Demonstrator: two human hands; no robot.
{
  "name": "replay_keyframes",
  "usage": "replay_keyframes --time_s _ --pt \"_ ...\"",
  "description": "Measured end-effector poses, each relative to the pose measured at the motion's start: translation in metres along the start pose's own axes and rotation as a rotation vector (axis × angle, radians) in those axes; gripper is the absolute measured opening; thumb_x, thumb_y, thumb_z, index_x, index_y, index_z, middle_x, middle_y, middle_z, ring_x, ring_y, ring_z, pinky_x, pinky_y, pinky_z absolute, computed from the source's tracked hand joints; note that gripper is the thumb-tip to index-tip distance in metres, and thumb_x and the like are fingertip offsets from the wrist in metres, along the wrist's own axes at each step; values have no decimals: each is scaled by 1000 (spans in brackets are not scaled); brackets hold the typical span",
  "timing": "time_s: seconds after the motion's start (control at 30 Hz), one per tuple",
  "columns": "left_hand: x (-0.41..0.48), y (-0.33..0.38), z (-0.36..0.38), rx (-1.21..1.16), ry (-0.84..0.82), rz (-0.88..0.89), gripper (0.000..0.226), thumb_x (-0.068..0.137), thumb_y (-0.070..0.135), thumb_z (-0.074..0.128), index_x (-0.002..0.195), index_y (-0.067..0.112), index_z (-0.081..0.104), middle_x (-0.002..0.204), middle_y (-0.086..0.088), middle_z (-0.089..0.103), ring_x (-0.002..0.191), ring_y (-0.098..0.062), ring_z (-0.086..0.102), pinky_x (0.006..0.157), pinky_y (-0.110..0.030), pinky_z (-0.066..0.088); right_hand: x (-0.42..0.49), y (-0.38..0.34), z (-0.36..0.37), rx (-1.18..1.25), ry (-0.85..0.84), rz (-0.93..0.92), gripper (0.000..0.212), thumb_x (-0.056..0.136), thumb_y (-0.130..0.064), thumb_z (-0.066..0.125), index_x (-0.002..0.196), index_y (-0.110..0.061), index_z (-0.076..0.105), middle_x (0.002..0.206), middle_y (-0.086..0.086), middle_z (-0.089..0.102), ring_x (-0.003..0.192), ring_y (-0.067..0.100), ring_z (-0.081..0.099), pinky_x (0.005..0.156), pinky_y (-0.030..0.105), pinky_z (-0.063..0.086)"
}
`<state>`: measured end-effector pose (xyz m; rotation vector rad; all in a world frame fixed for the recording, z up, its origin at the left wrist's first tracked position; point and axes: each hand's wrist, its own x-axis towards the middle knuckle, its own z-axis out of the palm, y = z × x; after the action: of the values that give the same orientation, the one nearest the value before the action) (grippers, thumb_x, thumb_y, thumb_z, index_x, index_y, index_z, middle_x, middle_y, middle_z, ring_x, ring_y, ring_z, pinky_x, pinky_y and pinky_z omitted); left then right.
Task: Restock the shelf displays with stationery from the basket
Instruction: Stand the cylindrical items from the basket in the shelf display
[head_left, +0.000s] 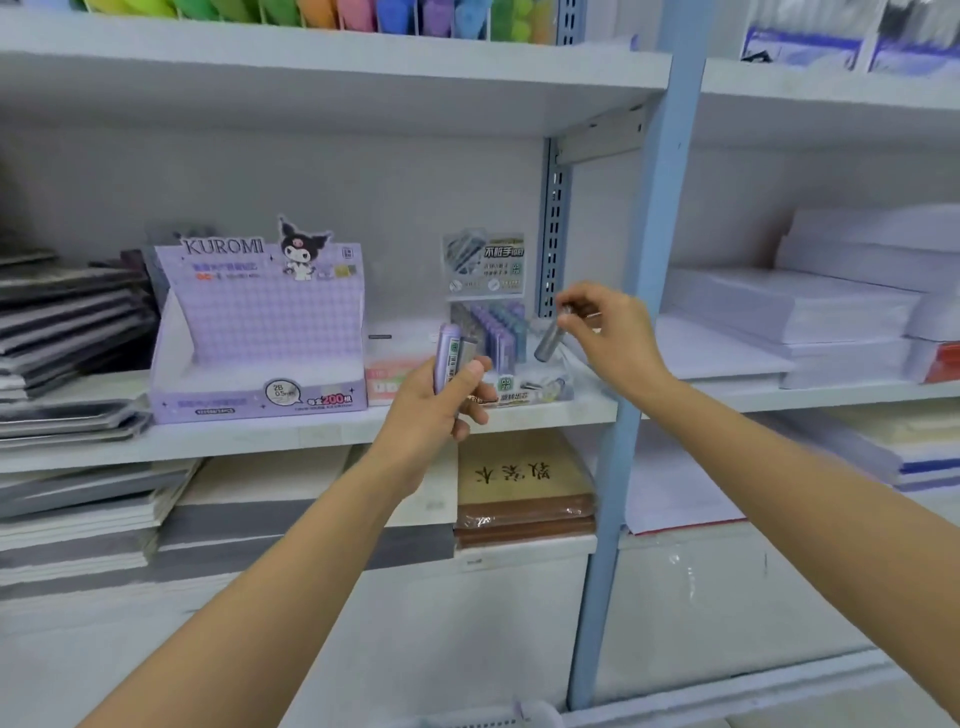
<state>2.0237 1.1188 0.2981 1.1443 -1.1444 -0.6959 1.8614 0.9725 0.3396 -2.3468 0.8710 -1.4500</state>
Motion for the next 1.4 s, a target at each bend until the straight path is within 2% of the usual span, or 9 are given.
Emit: replay_keyframes --time_s 0.27,0.43,0.53,0.63,0.7,0.87,1.17,1.3,1.4 --pt "19 1 -3 29 18 35 16 98 27 53 105 15 62 76 0 70 62 -10 60 49 -19 43 0 0 3 60 -131 -19 17 90 -11 65 107 -10 70 90 -2 68 79 -1 60 76 3 44" --pt "30 5 -3 20 20 61 14 98 24 53 101 15 63 73 1 68 60 -10 59 48 -21 42 0 -1 8 222 -260 32 17 90 -7 64 107 -6 68 98 6 71 92 16 67 88 24 53" --pt "36 7 -4 17 35 69 13 99 23 51 102 13 59 71 1 69 58 -10 59 47 -21 42 9 1 8 237 -149 27 16 90 -4 64 105 -7 67 93 3 69 89 16 66 88 32 55" --pt "41 7 -8 7 57 61 13 100 23 50 103 11 53 74 -2 69 58 -12 60 46 -21 43 22 -2 3 268 10 23 16 91 -3 61 104 -12 67 87 -5 65 82 7 62 83 29 56" --pt "43 5 -12 -7 94 41 15 100 22 50 103 8 52 78 -7 68 57 -12 59 46 -22 43 25 -8 3 317 -25 -20 18 92 -4 60 106 -14 66 91 -3 67 86 8 63 82 24 55" --pt "45 -1 -24 -5 181 29 18 98 22 54 98 5 60 78 -8 66 60 -14 58 46 -22 43 19 -27 15 454 -106 -121 20 92 -4 60 110 -11 66 103 8 69 96 19 66 87 27 55" --pt "36 -3 -34 5 177 20 19 98 18 54 103 3 65 77 -7 62 60 -12 56 48 -20 44 11 -34 45 73 -289 -303 21 91 -11 64 111 -11 69 106 -2 70 98 10 63 91 27 50" --pt "31 -3 -37 16 115 22 18 99 12 51 110 3 63 83 -10 62 64 -15 55 53 -23 45 19 -38 41 7 -403 -305 24 91 -13 63 115 -13 68 107 -5 69 95 1 58 86 11 43" --pt "29 -2 -39 12 90 28 18 99 10 51 110 1 61 86 -13 63 64 -15 56 56 -24 47 21 -40 46 -39 -396 -292 32 90 -17 66 122 -15 63 109 -4 68 95 1 56 81 2 39"
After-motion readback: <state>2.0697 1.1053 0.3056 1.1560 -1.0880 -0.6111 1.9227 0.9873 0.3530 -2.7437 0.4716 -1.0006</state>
